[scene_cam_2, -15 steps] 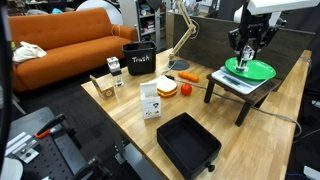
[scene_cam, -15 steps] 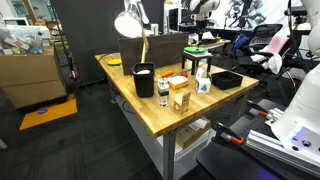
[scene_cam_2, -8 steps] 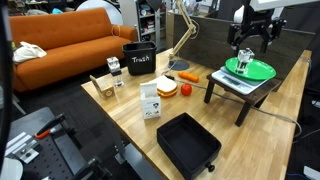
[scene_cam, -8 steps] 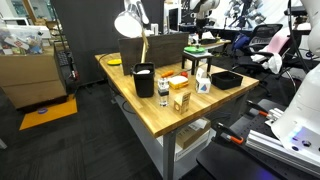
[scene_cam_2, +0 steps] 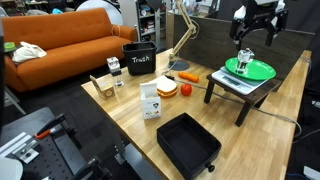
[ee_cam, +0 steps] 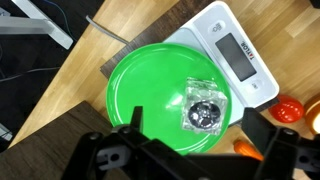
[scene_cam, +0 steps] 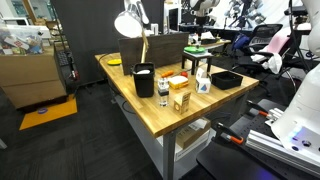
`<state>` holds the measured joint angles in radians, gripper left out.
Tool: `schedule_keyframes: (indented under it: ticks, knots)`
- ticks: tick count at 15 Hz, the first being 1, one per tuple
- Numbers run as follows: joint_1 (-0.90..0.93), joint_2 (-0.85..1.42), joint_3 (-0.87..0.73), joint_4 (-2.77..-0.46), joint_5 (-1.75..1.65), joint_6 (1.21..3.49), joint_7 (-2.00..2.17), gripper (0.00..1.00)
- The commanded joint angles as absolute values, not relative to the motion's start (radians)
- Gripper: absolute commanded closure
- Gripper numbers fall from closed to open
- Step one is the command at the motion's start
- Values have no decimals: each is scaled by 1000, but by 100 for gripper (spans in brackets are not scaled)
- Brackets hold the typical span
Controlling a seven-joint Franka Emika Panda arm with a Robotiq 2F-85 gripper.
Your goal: Put the crystal bottle on the green plate
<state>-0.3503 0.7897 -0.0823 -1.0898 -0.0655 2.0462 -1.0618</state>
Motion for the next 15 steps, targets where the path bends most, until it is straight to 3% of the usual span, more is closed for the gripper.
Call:
schedule_keyframes:
  ticks: [1, 15]
  knots:
    - [-357, 723, -72, -1159, -39, 2077, -1050, 0]
    - [-351, 676, -82, -1192, 1, 2043, -999, 0]
